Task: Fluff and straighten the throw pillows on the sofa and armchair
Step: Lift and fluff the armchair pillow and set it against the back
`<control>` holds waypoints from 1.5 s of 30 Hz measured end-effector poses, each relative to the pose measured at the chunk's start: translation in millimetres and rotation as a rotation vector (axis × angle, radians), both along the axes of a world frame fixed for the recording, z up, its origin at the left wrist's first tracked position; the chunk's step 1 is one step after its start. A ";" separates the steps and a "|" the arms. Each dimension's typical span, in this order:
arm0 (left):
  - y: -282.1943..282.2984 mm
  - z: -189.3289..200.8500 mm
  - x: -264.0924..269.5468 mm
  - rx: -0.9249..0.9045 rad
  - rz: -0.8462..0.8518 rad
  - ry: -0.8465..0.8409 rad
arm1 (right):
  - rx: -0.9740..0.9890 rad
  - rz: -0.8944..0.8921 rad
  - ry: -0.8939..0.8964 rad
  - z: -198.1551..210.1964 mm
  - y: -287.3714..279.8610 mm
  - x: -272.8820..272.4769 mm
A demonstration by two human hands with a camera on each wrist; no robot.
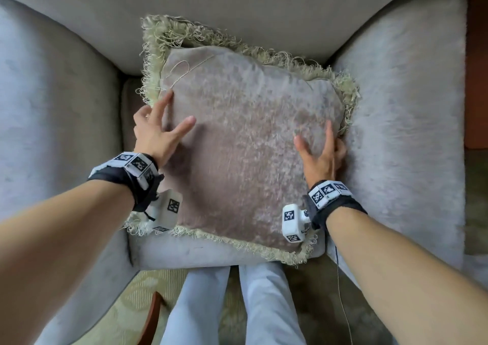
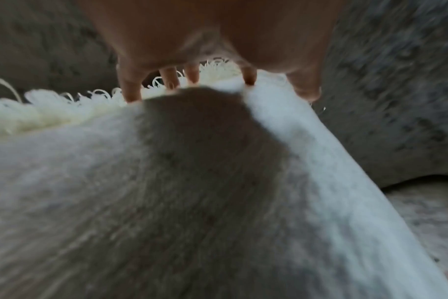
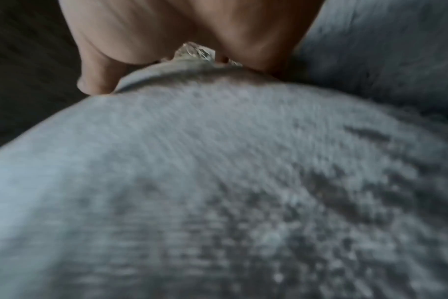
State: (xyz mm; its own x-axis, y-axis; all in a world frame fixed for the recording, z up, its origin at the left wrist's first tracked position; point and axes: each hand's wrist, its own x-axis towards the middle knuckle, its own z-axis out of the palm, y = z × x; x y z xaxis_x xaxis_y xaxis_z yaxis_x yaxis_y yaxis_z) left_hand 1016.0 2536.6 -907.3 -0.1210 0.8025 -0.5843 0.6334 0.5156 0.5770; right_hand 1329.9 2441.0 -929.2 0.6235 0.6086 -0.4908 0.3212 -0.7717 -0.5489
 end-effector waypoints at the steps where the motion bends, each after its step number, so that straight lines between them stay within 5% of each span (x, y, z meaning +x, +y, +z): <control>1: 0.8 -5.8 2.5 0.008 -0.003 0.006 | 0.027 -0.025 0.005 -6.4 -1.0 -1.3; 21: 5.7 -28.2 11.4 0.107 -0.084 0.058 | 0.160 0.082 0.048 -36.1 -5.5 9.6; 29: -19.0 25.2 -2.7 0.259 -0.156 0.049 | 0.420 0.127 0.031 22.1 -2.9 -8.1; 39: 3.1 89.2 -18.9 0.702 0.175 -0.110 | 0.846 0.338 -0.124 129.4 78.6 -18.1; 45: 40.8 82.7 -14.4 0.878 0.193 -0.176 | 0.992 0.374 -0.209 127.6 130.0 -7.9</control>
